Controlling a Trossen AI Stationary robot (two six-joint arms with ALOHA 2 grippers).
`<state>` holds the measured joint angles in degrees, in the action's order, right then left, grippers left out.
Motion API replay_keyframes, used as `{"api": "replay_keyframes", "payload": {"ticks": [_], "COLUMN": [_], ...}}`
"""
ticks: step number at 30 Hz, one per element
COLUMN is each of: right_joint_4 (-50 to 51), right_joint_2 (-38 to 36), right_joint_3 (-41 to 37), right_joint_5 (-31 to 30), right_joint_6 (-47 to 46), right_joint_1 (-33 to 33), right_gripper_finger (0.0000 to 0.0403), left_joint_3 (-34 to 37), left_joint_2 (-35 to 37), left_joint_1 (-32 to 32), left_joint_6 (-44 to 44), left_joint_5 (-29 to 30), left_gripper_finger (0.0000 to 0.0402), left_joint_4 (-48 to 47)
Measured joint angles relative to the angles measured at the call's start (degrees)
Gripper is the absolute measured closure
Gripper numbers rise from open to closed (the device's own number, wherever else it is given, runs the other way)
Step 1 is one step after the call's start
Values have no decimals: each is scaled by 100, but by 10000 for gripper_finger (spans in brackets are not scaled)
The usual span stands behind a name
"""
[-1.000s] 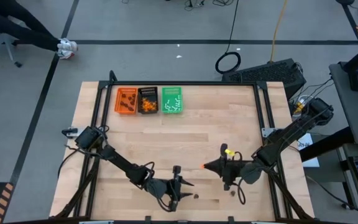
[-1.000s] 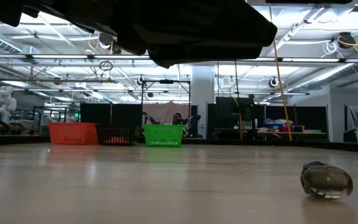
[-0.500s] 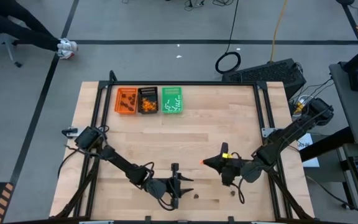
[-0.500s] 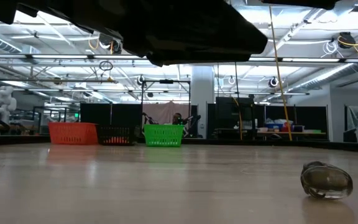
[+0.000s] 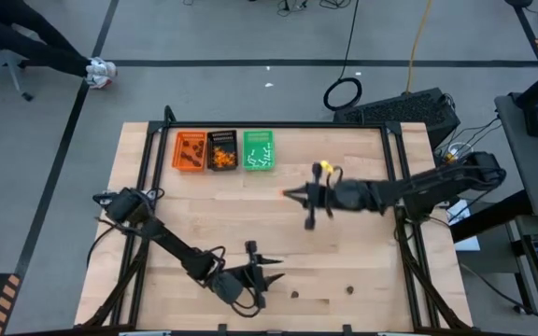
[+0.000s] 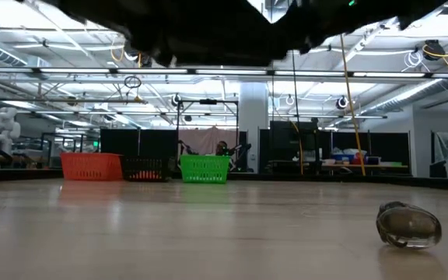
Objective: Sort Halloween decoration
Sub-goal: Put the black skull toy into the orange bin
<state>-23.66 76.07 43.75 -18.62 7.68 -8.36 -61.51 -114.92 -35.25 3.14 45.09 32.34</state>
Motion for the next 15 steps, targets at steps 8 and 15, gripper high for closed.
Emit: {"api": "replay_keyframes", "payload": {"ticks": [8, 15], "right_joint_4": [-230, 182], "right_joint_2": [136, 1086], "right_joint_3": [346, 1651], "right_joint_5": [1183, 1577], "right_joint_6": [-98, -104], "right_joint_1": [1266, 1830], "right_gripper_finger": [403, 403], "left_joint_3": [941, 1687], "left_joint_2": [1184, 1865], "left_joint_1": [-144, -193], "left_joint_6": [151, 685], "left_joint_5": [307, 636], "left_gripper_finger": [240, 240], "left_joint_4": [-164, -210]}}
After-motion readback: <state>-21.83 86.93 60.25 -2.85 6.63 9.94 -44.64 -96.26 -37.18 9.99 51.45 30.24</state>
